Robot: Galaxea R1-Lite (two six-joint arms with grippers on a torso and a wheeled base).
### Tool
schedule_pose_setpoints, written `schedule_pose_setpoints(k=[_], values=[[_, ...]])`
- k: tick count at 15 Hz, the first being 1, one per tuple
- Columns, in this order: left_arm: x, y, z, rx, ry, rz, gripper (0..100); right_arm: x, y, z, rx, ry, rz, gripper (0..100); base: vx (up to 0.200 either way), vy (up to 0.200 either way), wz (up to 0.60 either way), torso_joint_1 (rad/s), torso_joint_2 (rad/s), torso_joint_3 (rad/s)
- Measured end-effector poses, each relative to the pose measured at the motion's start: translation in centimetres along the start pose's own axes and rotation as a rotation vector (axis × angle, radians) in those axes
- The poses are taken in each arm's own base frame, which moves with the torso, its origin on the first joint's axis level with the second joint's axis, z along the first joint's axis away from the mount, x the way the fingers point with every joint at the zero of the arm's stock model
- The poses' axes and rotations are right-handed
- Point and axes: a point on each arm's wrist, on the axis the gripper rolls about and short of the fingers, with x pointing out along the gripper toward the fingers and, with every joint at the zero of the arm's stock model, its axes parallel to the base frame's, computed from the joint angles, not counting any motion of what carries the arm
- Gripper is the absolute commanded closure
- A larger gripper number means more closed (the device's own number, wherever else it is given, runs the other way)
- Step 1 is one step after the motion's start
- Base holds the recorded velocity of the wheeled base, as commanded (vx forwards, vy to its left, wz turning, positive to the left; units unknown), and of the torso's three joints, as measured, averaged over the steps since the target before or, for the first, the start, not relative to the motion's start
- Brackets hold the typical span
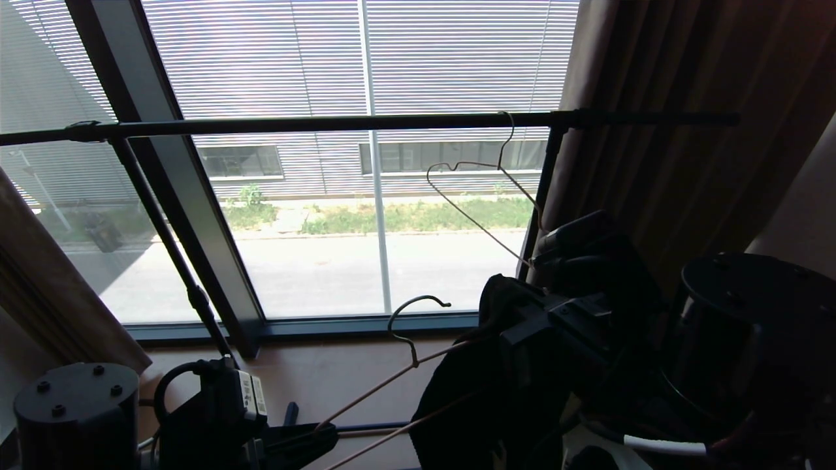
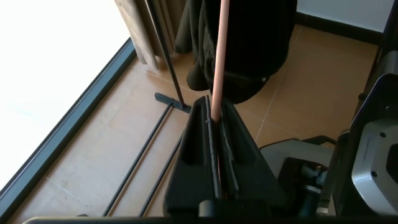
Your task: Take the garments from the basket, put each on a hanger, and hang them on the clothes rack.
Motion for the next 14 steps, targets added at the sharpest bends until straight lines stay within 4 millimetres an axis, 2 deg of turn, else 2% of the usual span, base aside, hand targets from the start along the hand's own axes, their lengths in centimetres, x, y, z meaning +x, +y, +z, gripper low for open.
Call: schedule_pose_setpoints(k=[4, 10, 14], values=[[0.2, 0.3, -0.2, -0.002, -0.004, 0.016, 100, -0.7, 0.0, 1.0, 0.020, -0.028, -0.016, 100, 0.000, 0.000, 0.00, 0.000, 0.00, 0.000], [-0.8, 2.7, -0.4, 0.001, -0.029, 0.156, 100, -1.6, -0.8, 1.8, 0.029, -0.039, -0.026, 100, 0.000, 0.000, 0.00, 0.000, 0.00, 0.000], [-0.3, 2.0, -0.3, 0.011, -0.029, 0.114, 100, -1.5, 1.3, 1.6, 0.079, -0.034, 0.025, 100, 0.000, 0.000, 0.00, 0.000, 0.00, 0.000]])
